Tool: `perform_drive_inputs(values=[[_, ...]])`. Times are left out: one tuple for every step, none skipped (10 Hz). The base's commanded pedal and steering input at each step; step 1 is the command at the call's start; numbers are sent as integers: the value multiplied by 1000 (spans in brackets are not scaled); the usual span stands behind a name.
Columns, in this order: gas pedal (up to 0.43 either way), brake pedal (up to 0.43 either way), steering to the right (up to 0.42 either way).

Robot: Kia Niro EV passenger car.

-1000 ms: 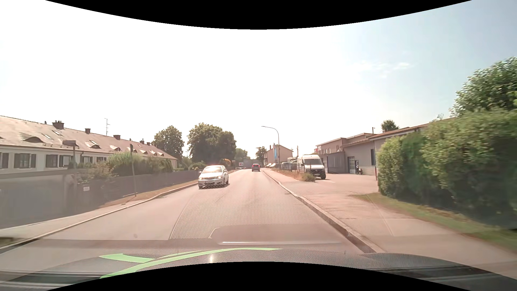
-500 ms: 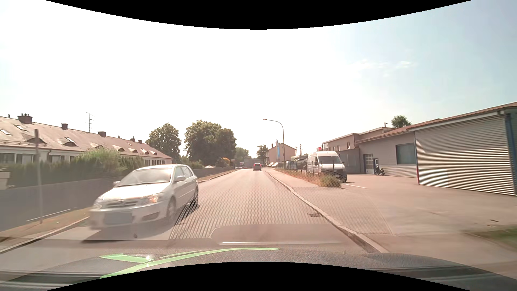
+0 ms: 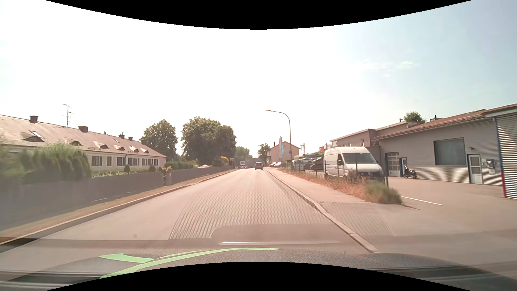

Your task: Follow the waypoints while adhering to traffic rules and regulations

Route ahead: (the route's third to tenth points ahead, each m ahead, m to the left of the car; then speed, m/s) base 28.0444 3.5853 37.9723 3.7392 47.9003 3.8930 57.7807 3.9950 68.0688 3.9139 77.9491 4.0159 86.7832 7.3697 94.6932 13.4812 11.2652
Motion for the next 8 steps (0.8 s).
perform_drive_inputs(values=[[118,0,-3],[118,0,-1],[118,0,-2],[118,0,-1],[118,0,-1],[118,0,-1],[118,0,-1],[118,0,0]])
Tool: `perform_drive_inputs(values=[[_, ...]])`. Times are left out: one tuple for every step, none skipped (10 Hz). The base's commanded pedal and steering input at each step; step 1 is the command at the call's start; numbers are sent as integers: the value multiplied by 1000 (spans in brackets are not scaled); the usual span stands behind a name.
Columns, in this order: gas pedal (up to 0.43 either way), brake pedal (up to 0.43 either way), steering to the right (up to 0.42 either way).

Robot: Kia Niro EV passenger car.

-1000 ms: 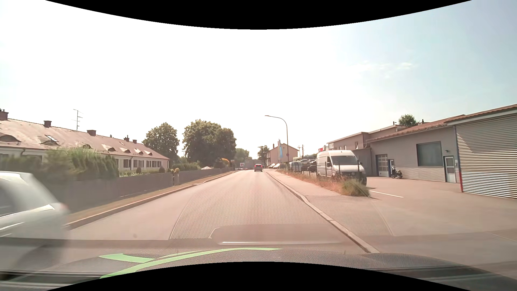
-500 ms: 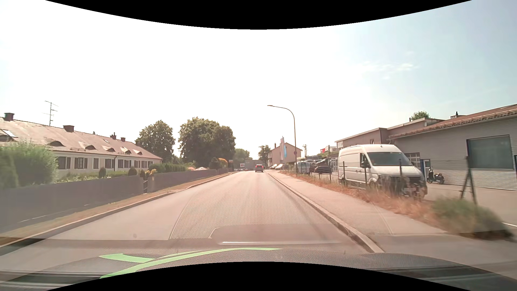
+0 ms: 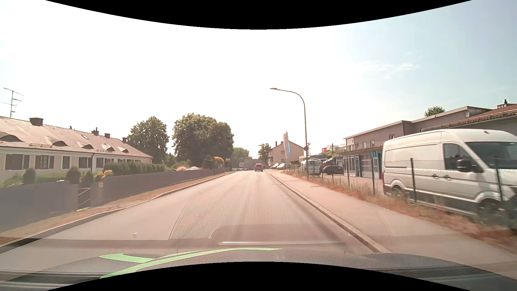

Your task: Follow the waypoints while adhering to traffic rules and regulations

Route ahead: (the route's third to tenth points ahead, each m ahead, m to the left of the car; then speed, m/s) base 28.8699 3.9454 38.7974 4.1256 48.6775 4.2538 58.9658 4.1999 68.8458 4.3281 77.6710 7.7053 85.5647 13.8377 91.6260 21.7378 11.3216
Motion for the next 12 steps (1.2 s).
perform_drive_inputs(values=[[118,0,1],[118,0,1],[118,0,1],[118,0,2],[118,0,3],[118,0,3],[118,0,3],[118,0,3],[118,0,3],[118,0,3],[118,0,3],[118,0,3]])
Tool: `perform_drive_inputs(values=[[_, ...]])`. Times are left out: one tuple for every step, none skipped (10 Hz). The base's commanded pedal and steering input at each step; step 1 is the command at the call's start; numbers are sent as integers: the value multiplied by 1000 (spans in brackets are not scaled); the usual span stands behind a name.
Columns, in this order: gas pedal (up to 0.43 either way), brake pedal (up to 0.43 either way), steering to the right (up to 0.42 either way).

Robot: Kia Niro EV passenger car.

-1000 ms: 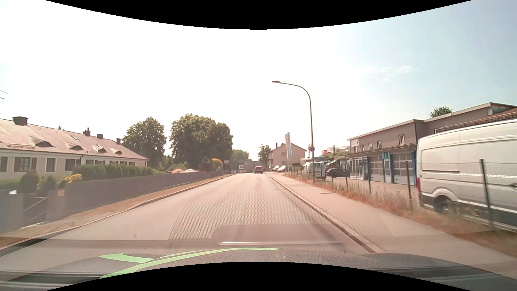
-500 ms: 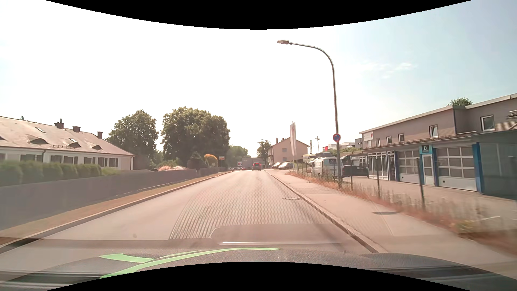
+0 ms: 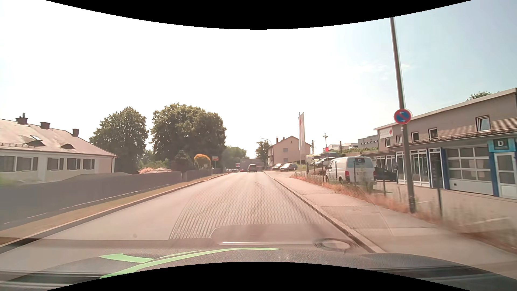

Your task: Follow the waypoints while adhering to traffic rules and regulations

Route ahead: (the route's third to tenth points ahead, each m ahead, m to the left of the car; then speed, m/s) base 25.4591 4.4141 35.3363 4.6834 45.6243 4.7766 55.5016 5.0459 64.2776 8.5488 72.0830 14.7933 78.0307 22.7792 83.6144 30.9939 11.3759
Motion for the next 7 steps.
perform_drive_inputs(values=[[118,0,3],[110,0,2],[98,0,2],[98,0,1],[98,0,0],[98,0,0],[87,0,0]])
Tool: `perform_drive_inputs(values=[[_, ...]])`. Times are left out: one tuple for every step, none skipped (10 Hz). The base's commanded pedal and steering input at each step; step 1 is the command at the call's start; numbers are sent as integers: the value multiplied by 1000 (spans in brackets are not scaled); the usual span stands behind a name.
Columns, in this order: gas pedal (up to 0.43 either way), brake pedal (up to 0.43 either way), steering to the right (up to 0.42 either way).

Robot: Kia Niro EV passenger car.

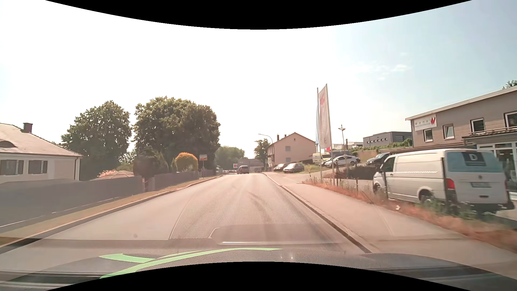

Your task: Follow the waypoints while adhering to traffic rules and regulations

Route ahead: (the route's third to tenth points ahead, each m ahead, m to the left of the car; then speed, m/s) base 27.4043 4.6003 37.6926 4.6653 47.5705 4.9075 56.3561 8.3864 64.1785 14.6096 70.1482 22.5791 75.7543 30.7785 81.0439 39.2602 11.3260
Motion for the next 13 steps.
perform_drive_inputs(values=[[87,0,0],[87,0,0],[87,0,-1],[87,0,-3],[87,0,-4],[67,0,-4],[59,0,-4],[59,0,-4],[59,0,-4],[59,0,-4],[59,0,-4],[59,0,-4],[59,0,-4]])
